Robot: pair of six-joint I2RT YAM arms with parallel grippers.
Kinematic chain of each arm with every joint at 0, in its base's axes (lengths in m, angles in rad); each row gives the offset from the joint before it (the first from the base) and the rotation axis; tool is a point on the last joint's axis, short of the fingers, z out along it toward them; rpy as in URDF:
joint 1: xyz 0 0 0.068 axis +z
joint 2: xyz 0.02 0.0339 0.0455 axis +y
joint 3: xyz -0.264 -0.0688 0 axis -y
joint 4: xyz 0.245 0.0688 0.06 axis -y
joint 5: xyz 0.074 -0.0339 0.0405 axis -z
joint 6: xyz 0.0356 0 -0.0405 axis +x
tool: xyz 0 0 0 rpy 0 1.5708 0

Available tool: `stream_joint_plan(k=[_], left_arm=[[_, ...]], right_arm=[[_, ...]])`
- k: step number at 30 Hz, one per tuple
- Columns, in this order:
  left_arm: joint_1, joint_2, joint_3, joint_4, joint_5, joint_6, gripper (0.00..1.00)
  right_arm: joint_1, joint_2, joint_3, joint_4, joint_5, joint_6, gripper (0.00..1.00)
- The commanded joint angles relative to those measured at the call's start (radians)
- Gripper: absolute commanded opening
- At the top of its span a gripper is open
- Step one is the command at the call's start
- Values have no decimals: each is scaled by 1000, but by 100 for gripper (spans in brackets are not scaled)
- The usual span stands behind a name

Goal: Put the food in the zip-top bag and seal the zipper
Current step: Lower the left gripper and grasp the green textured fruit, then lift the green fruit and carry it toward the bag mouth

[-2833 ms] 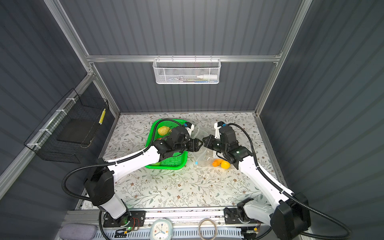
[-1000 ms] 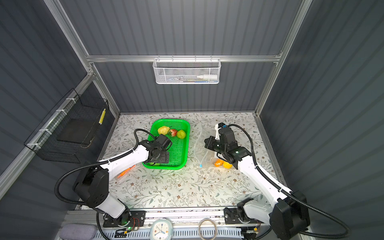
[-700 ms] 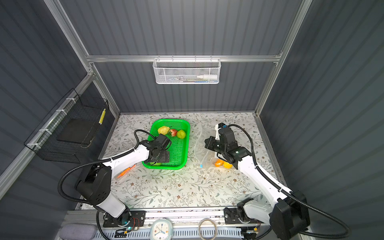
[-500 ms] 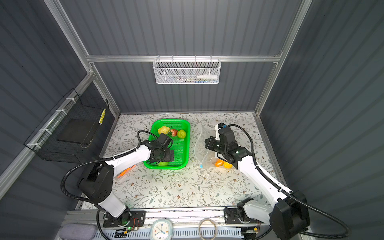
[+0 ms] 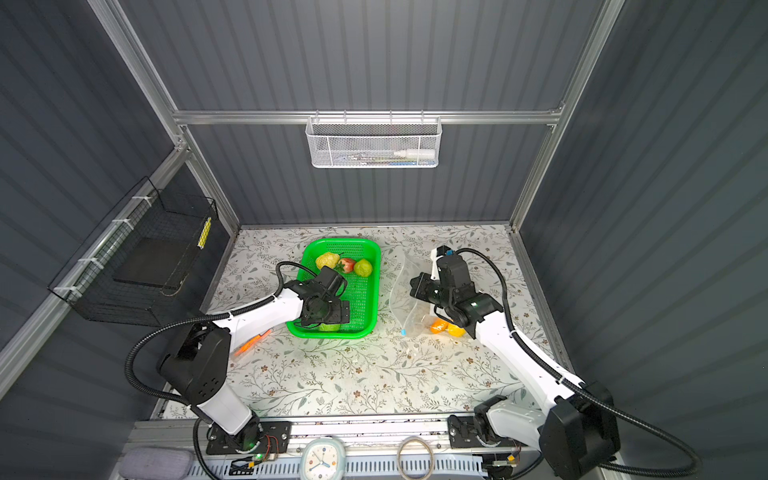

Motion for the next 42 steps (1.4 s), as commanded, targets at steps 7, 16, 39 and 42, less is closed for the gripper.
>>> stream_joint_plan(k=[7, 16, 39, 42], left_arm=[[0, 56, 5, -15, -14, 27, 96], [0, 67, -8, -1, -10, 35, 82], [-3, -179, 94, 225, 220, 31, 62], [-15, -199, 97, 336, 278, -1, 62]], right_arm=[[-1, -9, -1, -21, 14, -18, 0], [-1, -13, -3, -23, 17, -16, 0], [-4, -12, 17, -11, 1, -13, 0], [-4, -3, 21, -8, -15, -7, 0]])
